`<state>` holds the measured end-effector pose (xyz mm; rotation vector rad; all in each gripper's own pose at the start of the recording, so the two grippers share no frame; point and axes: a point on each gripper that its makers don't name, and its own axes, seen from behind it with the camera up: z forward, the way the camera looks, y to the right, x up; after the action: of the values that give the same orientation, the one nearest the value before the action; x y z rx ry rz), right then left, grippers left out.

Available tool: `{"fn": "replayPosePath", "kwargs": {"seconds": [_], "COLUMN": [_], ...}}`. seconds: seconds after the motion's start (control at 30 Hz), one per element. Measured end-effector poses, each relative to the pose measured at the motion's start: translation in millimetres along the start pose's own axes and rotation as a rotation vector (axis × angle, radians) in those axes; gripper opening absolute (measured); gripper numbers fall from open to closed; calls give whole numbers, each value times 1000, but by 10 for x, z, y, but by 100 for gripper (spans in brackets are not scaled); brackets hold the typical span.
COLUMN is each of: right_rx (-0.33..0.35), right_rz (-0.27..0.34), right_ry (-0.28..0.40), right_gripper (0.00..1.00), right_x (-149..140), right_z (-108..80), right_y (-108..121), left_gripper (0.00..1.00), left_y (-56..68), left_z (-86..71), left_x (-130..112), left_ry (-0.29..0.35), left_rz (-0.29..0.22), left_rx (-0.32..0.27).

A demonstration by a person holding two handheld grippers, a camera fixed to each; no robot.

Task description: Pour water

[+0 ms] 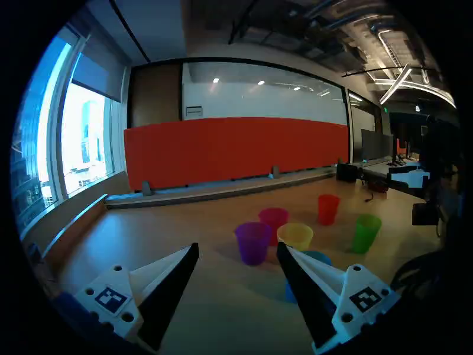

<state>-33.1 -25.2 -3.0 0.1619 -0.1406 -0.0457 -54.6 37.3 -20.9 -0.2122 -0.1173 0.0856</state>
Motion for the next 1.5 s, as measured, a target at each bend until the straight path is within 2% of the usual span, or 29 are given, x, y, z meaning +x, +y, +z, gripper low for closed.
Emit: {"fn": "replayPosePath", "kwargs": {"seconds": [0.3,0.6,0.8,1.1,1.5], "right_rx": [-56,-128,-174,-209,-238], "right_rz": [42,97,120,95,97], "right_ry": [88,149,205,240,240], "right_gripper": [100,100,100,99,99], "right_x": [157,199,294,388,366], "right_z": [-36,-47,-97,-156,-198], "right_y": [54,125,163,167,237], "left_gripper": [98,98,98,98,98], "left_y": [-63,-104,-222,-302,-394], "left_z": [-60,-63,-87,-82,-71], "left_x": [233,306,363,425,384], "left_ry": [106,156,192,208,226], "left_rz": [-41,-49,-82,-58,-17], "left_rx": [55,108,170,220,292]}}
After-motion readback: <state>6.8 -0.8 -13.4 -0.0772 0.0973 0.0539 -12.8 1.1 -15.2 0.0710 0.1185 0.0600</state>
